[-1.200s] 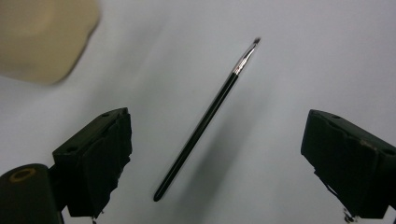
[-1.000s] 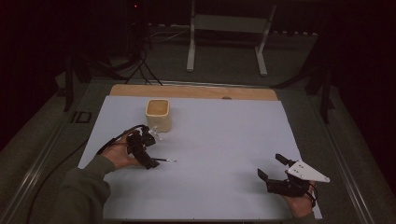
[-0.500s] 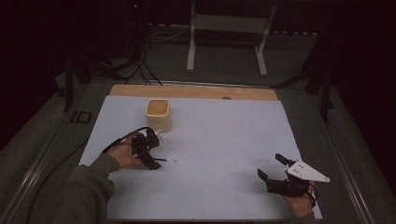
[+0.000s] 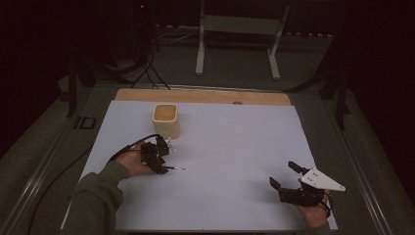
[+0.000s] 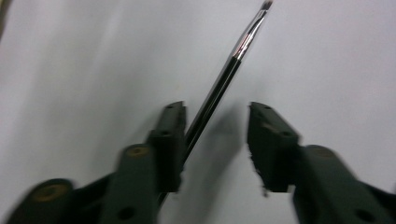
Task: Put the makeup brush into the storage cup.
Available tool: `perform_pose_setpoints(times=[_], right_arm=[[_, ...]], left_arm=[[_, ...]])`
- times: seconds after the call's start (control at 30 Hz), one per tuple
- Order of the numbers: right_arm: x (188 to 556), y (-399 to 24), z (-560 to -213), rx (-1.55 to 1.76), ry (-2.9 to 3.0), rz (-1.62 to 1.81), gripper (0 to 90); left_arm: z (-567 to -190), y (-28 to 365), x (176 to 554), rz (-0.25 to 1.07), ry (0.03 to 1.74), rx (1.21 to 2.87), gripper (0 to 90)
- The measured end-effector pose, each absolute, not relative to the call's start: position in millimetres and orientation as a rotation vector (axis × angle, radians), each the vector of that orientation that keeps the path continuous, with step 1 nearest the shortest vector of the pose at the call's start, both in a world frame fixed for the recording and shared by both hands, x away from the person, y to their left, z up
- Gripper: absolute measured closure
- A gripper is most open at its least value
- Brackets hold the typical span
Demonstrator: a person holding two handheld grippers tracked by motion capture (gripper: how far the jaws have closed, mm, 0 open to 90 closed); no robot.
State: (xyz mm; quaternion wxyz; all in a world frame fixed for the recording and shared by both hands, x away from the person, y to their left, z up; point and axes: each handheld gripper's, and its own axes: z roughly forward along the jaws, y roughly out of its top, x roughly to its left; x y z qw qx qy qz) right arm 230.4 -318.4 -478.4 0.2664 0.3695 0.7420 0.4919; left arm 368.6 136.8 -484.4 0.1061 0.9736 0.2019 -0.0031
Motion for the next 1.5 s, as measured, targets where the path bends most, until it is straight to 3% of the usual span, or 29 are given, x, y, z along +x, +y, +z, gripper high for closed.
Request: perform_pose_setpoints(times=[0.17, 0.5, 1.5], right_arm=[[230.4, -318.3, -478.5, 0.998, 2.006, 1.328, 10.8], [230.3, -318.9, -478.3, 0.997, 2.003, 1.329, 10.8], [230.3, -318.8, -478.4, 0.998, 2.003, 1.329, 10.8]], left_arm=[[-486.7, 128.0, 369.1, -0.008, 0.563, 2.951, 86.0], [-484.3, 127.7, 368.6, 0.006, 0.564, 2.977, 86.7], [-440.0, 161.3, 371.0, 0.158, 0.689, 2.738, 86.6]])
